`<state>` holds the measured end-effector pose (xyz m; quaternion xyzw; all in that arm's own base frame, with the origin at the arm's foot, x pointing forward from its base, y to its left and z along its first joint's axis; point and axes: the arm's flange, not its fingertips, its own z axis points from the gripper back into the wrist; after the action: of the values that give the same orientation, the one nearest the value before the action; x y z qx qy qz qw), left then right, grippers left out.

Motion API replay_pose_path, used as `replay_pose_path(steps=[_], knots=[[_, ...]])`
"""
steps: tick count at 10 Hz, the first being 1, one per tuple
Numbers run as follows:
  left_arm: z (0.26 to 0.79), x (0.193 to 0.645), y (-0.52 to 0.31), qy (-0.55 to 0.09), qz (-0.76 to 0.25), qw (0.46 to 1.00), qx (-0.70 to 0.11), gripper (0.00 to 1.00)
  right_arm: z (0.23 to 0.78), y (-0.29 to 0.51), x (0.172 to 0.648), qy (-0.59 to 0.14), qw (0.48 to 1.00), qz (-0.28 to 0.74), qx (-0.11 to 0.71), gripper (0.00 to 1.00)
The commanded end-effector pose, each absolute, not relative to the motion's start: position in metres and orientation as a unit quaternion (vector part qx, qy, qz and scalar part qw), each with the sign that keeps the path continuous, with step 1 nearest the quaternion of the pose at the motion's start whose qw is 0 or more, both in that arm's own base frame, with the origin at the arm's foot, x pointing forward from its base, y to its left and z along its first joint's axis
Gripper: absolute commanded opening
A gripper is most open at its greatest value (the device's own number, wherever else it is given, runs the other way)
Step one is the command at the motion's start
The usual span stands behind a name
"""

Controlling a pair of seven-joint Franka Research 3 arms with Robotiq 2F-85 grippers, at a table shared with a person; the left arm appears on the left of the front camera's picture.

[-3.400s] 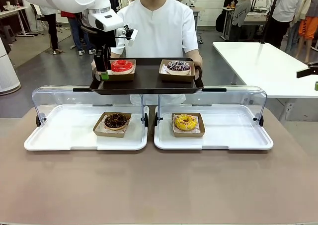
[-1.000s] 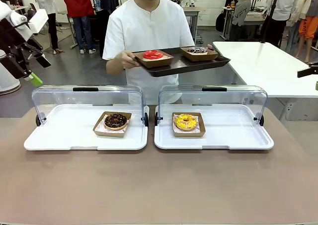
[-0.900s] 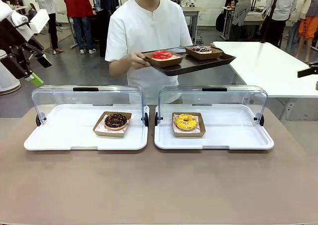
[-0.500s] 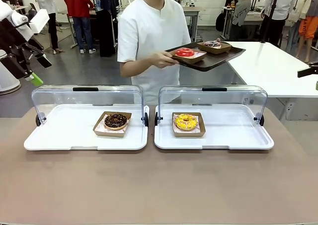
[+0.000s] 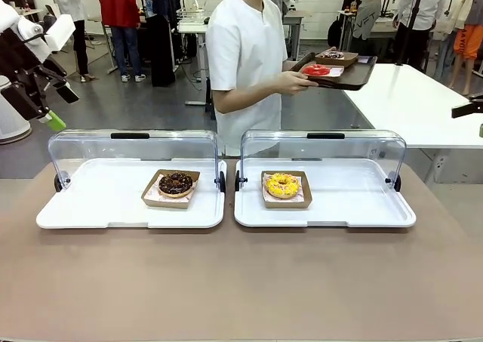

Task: Provide the desired donut to the person.
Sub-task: Place the picked Paper togo box onto the Handle tray extended by the person.

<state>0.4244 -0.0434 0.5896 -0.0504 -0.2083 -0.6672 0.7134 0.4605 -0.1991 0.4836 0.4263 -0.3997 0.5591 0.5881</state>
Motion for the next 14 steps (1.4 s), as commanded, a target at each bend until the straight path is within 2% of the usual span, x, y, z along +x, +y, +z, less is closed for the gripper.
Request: replay_pose_path(steps=[1, 9, 12, 14], knots=[[0.592, 0.427, -0.045, -0.206, -0.668, 0.714, -0.046, 1.00, 0.484, -0.198, 0.460, -0.400, 0.588, 0.560, 0.426, 1.00], [0.590, 0.424, -0.043, -0.208, -0.667, 0.713, -0.050, 1.00, 0.484, -0.198, 0.460, -0.400, 0.588, 0.560, 0.426, 1.00], [0.586, 0.418, 0.022, -0.345, -0.613, 0.679, -0.209, 1.00, 0.484, -0.198, 0.460, -0.400, 0.588, 0.560, 0.426, 1.00], [0.575, 0.418, 0.087, -0.419, -0.549, 0.634, -0.347, 1.00, 0.484, -0.198, 0.460, -0.400, 0.588, 0.560, 0.426, 1.00]])
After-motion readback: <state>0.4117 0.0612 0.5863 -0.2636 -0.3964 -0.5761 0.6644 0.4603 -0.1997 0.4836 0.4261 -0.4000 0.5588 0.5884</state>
